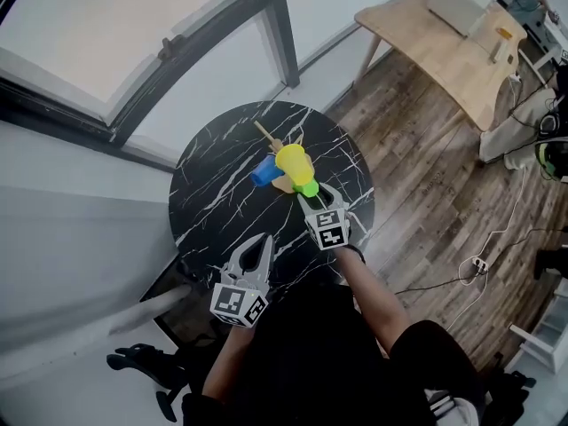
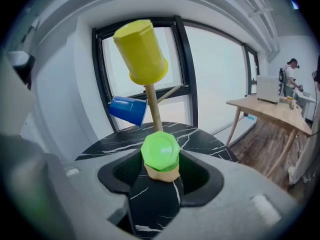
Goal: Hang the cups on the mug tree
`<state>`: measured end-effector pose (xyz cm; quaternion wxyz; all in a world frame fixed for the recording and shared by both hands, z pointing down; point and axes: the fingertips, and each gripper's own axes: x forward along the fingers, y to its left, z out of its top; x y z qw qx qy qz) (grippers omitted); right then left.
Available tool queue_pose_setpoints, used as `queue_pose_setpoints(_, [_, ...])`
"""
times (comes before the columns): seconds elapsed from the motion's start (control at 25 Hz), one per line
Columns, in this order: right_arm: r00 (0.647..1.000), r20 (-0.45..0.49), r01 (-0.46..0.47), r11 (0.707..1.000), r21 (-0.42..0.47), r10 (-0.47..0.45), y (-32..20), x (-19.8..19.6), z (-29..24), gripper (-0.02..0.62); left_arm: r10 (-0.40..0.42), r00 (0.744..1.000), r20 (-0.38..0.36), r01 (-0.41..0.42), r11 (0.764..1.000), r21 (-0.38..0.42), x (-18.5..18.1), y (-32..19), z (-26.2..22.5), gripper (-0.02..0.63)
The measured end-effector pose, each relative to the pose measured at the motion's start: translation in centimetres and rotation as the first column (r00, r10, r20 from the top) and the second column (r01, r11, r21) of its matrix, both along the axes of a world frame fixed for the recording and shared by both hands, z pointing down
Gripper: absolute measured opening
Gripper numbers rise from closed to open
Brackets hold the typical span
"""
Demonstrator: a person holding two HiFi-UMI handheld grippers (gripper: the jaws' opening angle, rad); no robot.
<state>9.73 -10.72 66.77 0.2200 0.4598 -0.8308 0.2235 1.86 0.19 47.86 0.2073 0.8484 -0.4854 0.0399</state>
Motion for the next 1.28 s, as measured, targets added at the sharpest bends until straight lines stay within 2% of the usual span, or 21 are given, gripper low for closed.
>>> queue_pose_setpoints(0.56, [0.999,-0.037,0.015,0.998,-0.066,-0.018,-1.5,-1.3,4.1,0.23,-0.006,1.0,-0.011,0.005,1.0,-0.023,-0.9,-0.4,0.9,-0.002])
queue_pose_setpoints(0.92, [0.998,-0.052,0.034,0.997,-0.065,-0.037,-1.3,-1.5,4.6,0.231,-0.01,1.0,-0.02,0.01,1.0,-0.029,-1.5,-0.5,1.0,-0.001])
queue_pose_setpoints(1.0, [0.998,-0.052,0.036,0.997,-0.063,-0.04,-1.2,-1.5,4.6,0.257,-0.008,1.0,-0.022,0.007,1.0,-0.027,-1.5,-0.5,1.0,0.0])
queue_pose_setpoints(1.28, [0.997,-0.071,0.022,0.998,-0.061,-0.027,-0.5,-0.8,4.0,0.275,0.0,0.999,-0.033,-0.001,1.0,-0.018,-1.8,0.0,0.6,-0.002])
